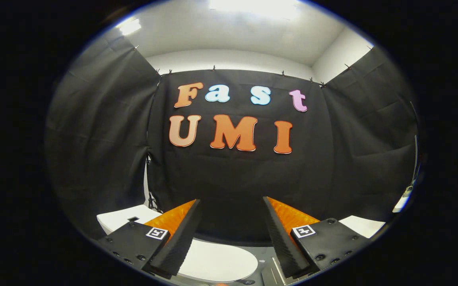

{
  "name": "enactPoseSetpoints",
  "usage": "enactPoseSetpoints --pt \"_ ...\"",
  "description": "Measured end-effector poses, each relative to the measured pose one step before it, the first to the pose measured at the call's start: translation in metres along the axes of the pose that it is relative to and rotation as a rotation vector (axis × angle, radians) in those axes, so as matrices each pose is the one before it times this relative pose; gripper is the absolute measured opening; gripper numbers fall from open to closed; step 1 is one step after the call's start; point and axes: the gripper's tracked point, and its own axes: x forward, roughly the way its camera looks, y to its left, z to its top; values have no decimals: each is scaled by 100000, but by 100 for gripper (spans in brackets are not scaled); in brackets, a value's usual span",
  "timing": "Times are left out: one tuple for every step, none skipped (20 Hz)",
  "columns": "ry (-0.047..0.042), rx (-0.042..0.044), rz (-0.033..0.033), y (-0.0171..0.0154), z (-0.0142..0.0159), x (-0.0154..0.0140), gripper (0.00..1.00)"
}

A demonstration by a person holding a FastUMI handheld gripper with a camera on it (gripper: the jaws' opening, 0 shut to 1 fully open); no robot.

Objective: Open the toilet lid.

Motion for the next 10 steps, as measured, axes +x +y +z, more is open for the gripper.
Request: enactPoseSetpoints --pt "116 66 -255 -132 -218 40 98" --pt "98 383 -396 -244 -331 8 98" --pt "68 649 -652 -367 -385 141 98" --pt "64 864 -809 -369 -468 42 98" --pt "408 1130 -1025 -490 -636 119 98" --pt "240 1611 -941 -499 -765 130 98" --pt "245 1911 -728 -412 -724 3 98" --pt "410 2336 -525 -345 -947 29 98" --pt "525 2104 -585 -343 -944 -118 98" --pt "188 1356 -1098 -576 -1124 39 98"
